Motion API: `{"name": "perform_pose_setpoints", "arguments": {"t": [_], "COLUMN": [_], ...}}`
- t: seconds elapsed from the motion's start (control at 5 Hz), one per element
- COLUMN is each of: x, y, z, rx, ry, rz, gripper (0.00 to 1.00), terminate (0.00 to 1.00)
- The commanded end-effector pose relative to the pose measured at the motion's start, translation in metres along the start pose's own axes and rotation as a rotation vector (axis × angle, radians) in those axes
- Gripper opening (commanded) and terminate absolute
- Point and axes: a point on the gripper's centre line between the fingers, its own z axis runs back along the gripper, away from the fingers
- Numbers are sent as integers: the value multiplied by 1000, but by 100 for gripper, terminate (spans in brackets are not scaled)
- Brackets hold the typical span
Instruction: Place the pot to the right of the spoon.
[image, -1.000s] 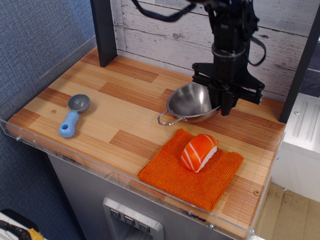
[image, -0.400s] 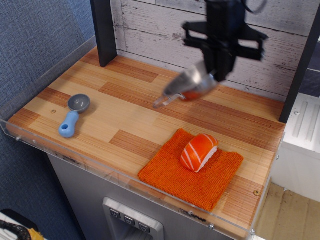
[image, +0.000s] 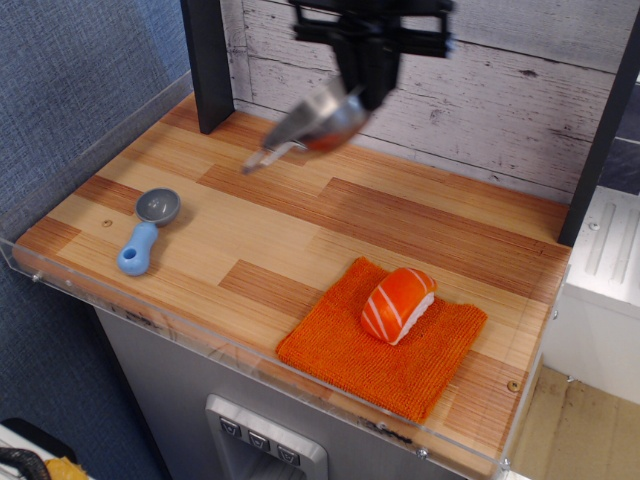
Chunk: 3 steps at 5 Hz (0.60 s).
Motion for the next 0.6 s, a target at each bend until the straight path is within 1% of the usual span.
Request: {"name": "perform_pose_setpoints", "arguments": {"t": [0.0, 0.2, 0.4], "x": [11, 16, 20], "y": [45, 63, 77], "z": [26, 17, 3], "rx": [26, 37, 53], "ry": [-78, -65, -59], "rz": [53, 77, 95], "gripper": [0, 0, 0], "terminate": [0, 0, 0]}}
